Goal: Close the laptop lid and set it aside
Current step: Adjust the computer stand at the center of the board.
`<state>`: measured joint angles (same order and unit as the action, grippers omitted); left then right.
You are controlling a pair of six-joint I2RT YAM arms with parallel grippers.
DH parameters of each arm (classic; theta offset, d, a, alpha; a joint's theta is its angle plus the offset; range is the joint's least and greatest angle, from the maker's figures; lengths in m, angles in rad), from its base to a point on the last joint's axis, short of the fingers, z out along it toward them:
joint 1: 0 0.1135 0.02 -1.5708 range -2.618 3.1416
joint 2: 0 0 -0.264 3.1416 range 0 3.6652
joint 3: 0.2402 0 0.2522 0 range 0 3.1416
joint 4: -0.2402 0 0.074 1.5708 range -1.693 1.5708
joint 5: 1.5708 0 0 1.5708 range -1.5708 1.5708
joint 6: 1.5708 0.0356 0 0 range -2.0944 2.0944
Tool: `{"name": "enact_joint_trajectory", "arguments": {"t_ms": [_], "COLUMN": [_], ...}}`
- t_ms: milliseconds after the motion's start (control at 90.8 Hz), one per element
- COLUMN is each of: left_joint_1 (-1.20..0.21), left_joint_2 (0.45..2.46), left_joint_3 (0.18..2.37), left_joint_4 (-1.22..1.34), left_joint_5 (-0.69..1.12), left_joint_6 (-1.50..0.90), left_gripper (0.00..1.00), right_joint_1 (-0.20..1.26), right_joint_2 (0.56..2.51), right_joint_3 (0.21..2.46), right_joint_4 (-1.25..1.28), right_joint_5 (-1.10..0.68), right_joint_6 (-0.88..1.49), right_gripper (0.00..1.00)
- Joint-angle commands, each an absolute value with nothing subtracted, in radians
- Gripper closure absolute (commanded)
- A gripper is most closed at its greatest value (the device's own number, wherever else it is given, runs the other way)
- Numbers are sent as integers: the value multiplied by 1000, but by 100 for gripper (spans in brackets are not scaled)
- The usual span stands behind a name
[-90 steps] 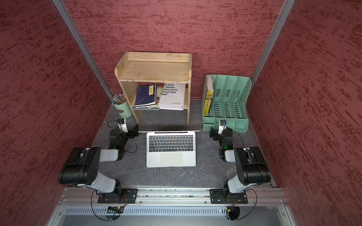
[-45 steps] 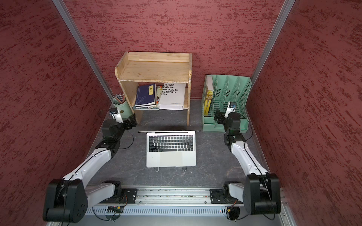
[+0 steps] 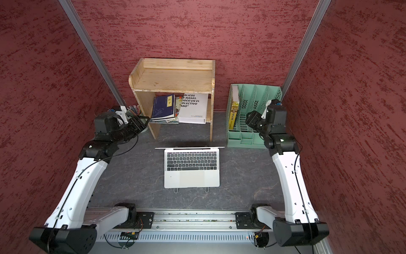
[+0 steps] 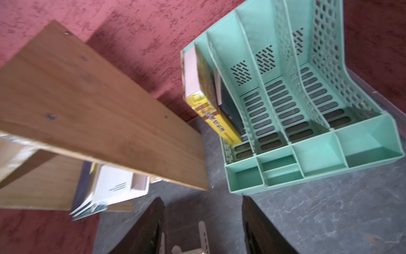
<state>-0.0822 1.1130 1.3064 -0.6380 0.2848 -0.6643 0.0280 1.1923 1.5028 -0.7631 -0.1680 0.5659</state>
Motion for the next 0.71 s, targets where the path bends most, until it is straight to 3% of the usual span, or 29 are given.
{"name": "enact_joint_trajectory", "arguments": {"t_ms": [0, 176, 353, 694], "left_joint_1": [-127, -230, -317, -357], "left_joint_2": [1146, 1157, 1087, 976], "left_joint_3": [1404, 1462, 1392, 1282], "left_joint_4": [-898, -1058, -1103, -1122], "left_joint_5": [374, 415, 446, 470], "left_joint_6": [-784, -938, -1074, -1187], "left_gripper": [35, 31, 27, 24], "right_joint_1": [30, 31, 34, 49], "right_joint_2": [1242, 1292, 1232, 1176], "right_joint_3": [1602, 1647, 1596, 1530], "right_joint_4": [-997, -1104, -1156, -1215], "right_joint_5": [-361, -603, -673, -751], "right_joint_6": [668, 729, 739, 721], "right_gripper": [43, 36, 30, 17]}}
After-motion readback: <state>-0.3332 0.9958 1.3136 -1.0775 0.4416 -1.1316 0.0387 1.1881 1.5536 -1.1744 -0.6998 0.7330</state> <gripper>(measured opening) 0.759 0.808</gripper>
